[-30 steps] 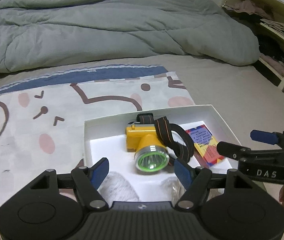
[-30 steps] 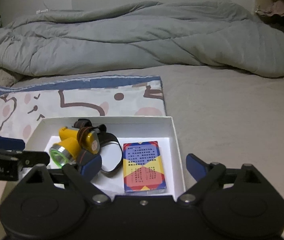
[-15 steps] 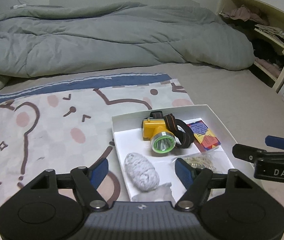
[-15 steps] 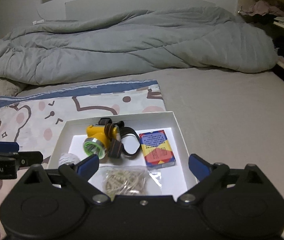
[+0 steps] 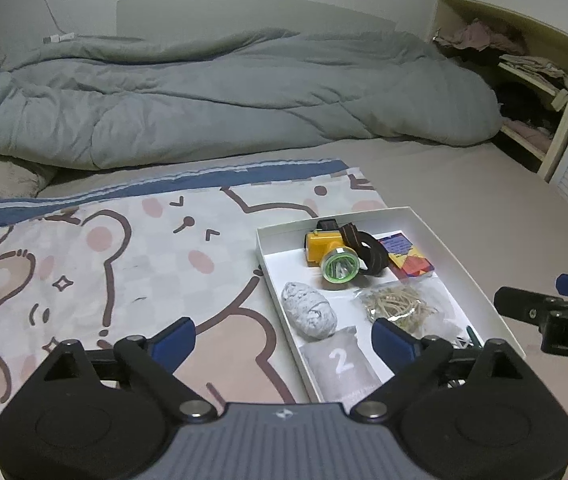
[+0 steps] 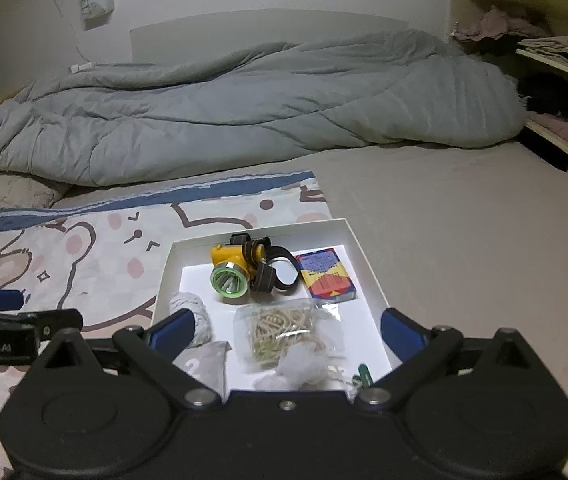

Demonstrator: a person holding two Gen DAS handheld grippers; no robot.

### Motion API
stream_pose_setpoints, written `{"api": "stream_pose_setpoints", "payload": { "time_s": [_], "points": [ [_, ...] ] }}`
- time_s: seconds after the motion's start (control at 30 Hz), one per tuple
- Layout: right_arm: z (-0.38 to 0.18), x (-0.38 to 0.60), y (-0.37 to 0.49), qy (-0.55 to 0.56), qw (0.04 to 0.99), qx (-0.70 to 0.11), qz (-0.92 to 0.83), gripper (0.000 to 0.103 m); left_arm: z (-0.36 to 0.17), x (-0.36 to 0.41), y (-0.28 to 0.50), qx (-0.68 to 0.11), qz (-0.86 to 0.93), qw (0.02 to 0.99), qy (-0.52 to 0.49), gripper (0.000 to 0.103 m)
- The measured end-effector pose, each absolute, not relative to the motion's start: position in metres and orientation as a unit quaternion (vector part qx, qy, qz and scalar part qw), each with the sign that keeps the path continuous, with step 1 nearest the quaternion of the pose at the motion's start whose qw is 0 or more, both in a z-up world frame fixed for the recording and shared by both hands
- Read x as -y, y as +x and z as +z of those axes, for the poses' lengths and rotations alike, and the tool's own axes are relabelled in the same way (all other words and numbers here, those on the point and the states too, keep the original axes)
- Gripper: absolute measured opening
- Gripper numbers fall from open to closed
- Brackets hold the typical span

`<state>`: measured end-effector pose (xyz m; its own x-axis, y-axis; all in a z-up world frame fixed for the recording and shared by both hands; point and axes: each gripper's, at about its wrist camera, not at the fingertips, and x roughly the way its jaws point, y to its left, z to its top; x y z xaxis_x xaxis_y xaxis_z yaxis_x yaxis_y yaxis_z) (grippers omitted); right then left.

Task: Organize objects

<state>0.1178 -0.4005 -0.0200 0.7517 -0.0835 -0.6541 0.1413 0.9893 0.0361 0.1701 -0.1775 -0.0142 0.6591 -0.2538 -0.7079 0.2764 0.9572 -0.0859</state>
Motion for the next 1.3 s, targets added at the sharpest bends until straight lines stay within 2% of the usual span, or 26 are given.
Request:
{"api": "stream_pose_setpoints", "payload": {
  "time_s": [0.3, 0.73, 1.3],
  "points": [
    [-0.002, 0.383, 0.069, 0.045, 0.941, -0.330, -0.060, 0.103, 0.006, 0.160, 0.132, -0.373, -0.150, 0.915, 0.023, 0.102],
    [-0.001, 0.354, 0.024, 0.029, 0.938, -0.334, -0.089, 0.103, 0.009, 0.133, 0.093, -0.370, -0.144, 0.917, 0.040, 0.103],
    [-0.014, 0.339, 0.007, 0.022, 0.937, -0.331, -0.106, 0.103, -0.008, 0.111, 0.086, -0.384, -0.145, 0.911, 0.038, 0.103]
  ]
}}
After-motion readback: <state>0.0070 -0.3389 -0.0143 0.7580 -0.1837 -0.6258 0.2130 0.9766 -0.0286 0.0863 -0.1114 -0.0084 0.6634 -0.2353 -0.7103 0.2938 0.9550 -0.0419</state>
